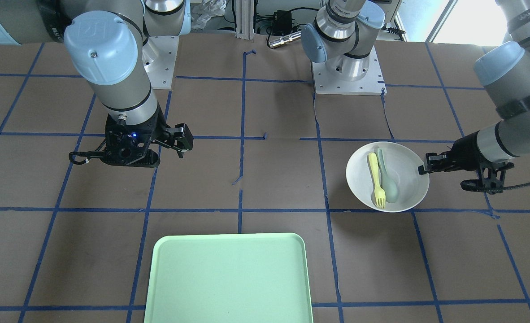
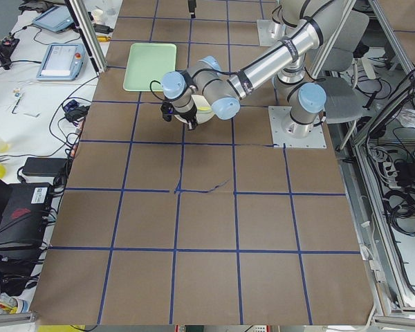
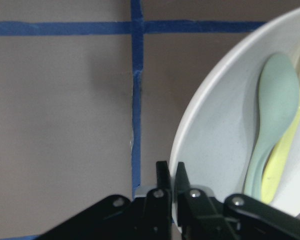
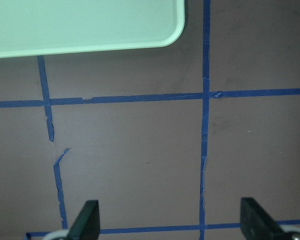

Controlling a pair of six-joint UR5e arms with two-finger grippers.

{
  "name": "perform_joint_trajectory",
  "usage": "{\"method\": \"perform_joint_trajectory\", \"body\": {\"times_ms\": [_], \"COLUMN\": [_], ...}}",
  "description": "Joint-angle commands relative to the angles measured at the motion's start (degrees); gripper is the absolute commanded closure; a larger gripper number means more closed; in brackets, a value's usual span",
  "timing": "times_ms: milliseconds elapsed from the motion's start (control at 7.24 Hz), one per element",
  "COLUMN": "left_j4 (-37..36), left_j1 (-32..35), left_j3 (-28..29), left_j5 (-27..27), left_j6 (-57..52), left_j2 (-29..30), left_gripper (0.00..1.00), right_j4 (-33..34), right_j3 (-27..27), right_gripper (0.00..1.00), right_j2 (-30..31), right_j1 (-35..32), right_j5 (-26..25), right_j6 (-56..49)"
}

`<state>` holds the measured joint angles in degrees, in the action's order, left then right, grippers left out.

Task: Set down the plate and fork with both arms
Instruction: 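Lift the plate with the left gripper and carry it onto the green tray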

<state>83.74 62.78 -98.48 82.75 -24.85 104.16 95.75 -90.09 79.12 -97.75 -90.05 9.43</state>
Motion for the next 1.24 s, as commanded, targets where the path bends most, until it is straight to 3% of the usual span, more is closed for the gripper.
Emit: {"method": "perform_joint_trajectory", "body": {"times_ms": [0,276,691,967,1106], "left_j4": [0.29,-0.41,-10.15,-10.27,-10.27], "left_j1": [9.23,16.46,24.91,28.61,29.58], "left_j3": [7.3,16.96,28.39,37.26,38.35], "left_j5": [-5.55,-9.86,-15.05,-15.51,-15.51], "left_j6": [13.26,19.31,25.81,27.64,27.75], "left_j2": [2.52,9.71,24.99,32.91,34.87], "left_gripper": [1.0,1.0,1.0,1.0,1.0], "right_j4": [-0.04,-0.3,-0.74,-1.0,-1.09], "right_j3": [0.0,0.0,0.0,0.0,0.0], "right_gripper": [0.0,0.0,0.0,0.0,0.0], "right_j2": [0.07,0.07,0.77,0.77,0.77], "right_j1": [0.02,0.19,0.81,0.81,0.81], "right_j5": [-0.03,-0.21,-0.3,-0.39,-0.39], "right_j6": [-0.38,-0.47,-3.37,-3.28,-3.28]}}
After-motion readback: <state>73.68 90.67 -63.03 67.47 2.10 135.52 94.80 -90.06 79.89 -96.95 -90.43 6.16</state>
